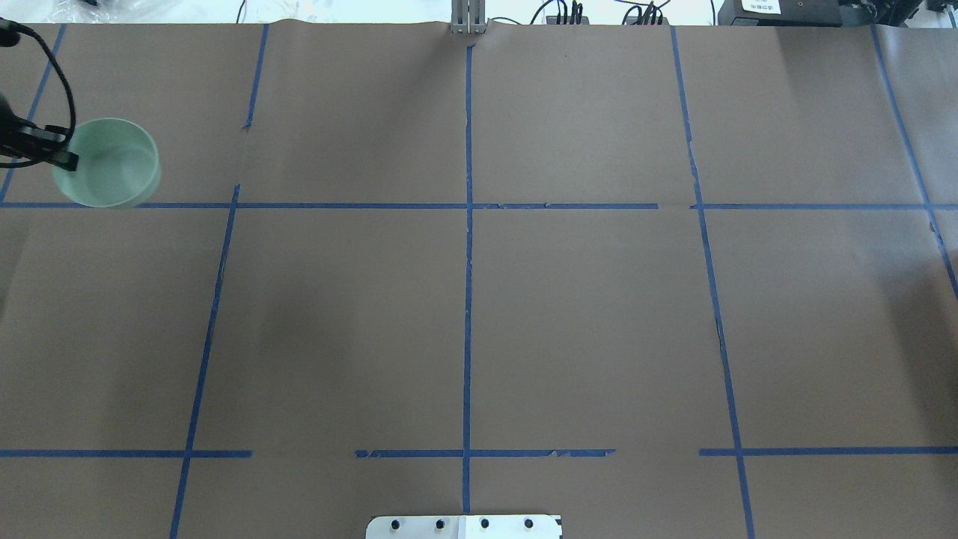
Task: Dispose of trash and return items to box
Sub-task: 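Lift the green bowl with the left gripper and carry it into the clear bin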
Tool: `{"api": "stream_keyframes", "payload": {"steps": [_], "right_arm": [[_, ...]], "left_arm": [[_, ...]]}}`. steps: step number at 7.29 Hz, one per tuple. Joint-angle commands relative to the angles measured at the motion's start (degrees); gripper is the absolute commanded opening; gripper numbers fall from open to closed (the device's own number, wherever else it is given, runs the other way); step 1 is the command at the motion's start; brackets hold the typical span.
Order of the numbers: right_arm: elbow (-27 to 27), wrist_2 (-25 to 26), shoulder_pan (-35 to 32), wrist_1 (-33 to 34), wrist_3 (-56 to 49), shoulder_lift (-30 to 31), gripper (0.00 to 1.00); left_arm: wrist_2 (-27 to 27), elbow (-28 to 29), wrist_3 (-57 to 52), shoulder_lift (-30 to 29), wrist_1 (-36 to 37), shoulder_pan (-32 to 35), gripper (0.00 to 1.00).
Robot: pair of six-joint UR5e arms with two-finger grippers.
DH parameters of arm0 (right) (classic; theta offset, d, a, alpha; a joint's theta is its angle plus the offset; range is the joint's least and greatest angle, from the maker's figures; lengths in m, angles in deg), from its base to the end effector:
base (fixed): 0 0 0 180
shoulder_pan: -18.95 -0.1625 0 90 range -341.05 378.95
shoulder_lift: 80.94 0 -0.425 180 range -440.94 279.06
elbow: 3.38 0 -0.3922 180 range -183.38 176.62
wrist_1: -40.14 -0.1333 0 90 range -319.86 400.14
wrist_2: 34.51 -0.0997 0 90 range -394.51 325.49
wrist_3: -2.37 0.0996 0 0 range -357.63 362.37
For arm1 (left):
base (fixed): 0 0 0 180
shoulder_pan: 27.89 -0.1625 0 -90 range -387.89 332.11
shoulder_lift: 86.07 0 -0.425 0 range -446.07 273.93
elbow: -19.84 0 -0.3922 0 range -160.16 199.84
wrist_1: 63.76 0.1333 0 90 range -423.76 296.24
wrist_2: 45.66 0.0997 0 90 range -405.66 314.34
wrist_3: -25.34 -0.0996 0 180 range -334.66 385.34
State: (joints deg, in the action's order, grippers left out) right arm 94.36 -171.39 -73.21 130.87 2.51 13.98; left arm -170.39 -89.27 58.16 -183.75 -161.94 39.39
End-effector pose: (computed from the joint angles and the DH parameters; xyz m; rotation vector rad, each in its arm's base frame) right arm 0.0778 -0.4548 0.6310 0.0488 -0.8174 0.0230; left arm 0.1362 -0.5235 0.4168 0.2493 0.7937 0.0189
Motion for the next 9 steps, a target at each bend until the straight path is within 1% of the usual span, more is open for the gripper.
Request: {"api": "stream_keyframes", "payload": {"steps": [1, 4, 5, 7, 8, 9], "right_arm": [[0.0, -1.9, -2.6, 0.1, -0.3, 0.8, 1.0], [0.6, -1.9, -2.8, 0.0, -0.2, 1.0, 1.0], [0.7, -1.9, -2.8, -0.2, -0.2, 1.1, 1.0], [1.2, -1.9, -2.8, -0.5, -0.1, 1.1, 1.0], [1.7, -1.9, -2.8, -0.5, 0.0, 1.1, 1.0], [2.0, -1.9, -2.8, -0.5, 0.1, 1.1, 1.0]], "left_arm": [[-5.5, 8.4, -16.0, 3.1, 0.1, 9.4, 0.0], [-5.4, 23.9, -32.1, 3.1, 0.0, 22.4, 0.0], [-5.3, 27.5, -36.3, 3.2, -0.2, 24.8, 0.0], [-4.9, 32.4, -45.7, 5.9, -0.4, 29.3, 0.0], [-4.6, 32.6, -47.5, 7.3, -1.0, 30.5, 0.0], [-0.7, 32.7, -49.6, 9.9, -3.6, 31.6, 0.0]]}}
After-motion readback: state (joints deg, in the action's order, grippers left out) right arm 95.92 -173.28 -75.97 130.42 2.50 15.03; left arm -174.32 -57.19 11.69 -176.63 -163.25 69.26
